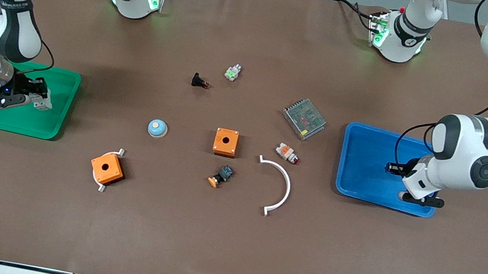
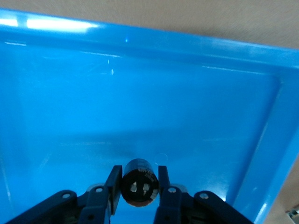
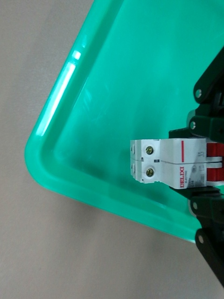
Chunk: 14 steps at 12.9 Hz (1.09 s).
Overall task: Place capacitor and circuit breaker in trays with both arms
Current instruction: 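Open the right gripper over the green tray while the left gripper releases the capacitor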
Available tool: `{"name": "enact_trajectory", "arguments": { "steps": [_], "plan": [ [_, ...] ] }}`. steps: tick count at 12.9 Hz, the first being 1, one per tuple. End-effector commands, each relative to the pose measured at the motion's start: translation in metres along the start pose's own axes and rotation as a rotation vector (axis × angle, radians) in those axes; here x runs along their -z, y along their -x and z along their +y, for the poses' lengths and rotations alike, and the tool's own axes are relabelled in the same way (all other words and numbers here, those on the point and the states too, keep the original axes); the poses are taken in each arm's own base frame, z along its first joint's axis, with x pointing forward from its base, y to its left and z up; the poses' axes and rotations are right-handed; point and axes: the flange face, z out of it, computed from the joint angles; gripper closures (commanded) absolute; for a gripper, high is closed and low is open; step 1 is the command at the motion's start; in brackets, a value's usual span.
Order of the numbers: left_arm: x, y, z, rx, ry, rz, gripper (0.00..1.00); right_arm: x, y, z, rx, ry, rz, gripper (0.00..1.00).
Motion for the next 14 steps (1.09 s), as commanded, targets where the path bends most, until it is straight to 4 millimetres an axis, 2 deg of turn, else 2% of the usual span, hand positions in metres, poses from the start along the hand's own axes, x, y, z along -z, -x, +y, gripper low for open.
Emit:
{"name": "enact_trajectory", "arguments": {
  "steps": [1, 2, 3, 4, 5, 6, 7, 11, 13, 14],
  "plan": [
    [-0.005, -0.002, 0.000, -0.006, -0.026, 0.002, 0.86, -0.016, 0.004, 0.009, 0.031, 0.007, 0.010, 0.93],
    [-0.004, -0.002, 0.000, -0.014, -0.036, 0.004, 0.80, -0.020, 0.004, 0.010, 0.034, 0.010, 0.014, 0.89],
    [0.000, -0.004, 0.002, -0.018, -0.040, 0.011, 0.62, -0.022, 0.001, 0.009, 0.040, 0.008, 0.011, 0.55],
    [0.004, -0.005, 0.003, -0.019, -0.040, 0.018, 0.52, -0.022, 0.000, 0.009, 0.039, 0.009, 0.013, 0.06],
    [0.016, -0.009, 0.006, -0.022, -0.038, 0.041, 0.40, -0.020, -0.002, 0.007, 0.042, 0.001, 0.005, 0.00],
    [0.032, -0.013, 0.008, -0.024, -0.036, 0.065, 0.21, -0.010, -0.007, -0.003, 0.060, -0.012, -0.008, 0.00],
    [0.050, -0.015, 0.010, -0.028, -0.035, 0.098, 0.00, 0.014, -0.016, -0.007, 0.069, -0.020, -0.017, 0.00],
    [0.149, -0.025, 0.026, -0.068, -0.091, 0.280, 0.00, 0.123, -0.075, -0.035, 0.122, -0.102, -0.032, 0.00],
    [0.203, -0.016, 0.029, -0.041, -0.107, 0.375, 0.00, 0.162, -0.094, -0.055, 0.092, -0.071, 0.001, 0.00],
    [0.226, -0.008, 0.031, -0.011, -0.097, 0.415, 0.00, 0.173, -0.105, -0.074, 0.053, -0.074, -0.011, 0.00]
  ]
}}
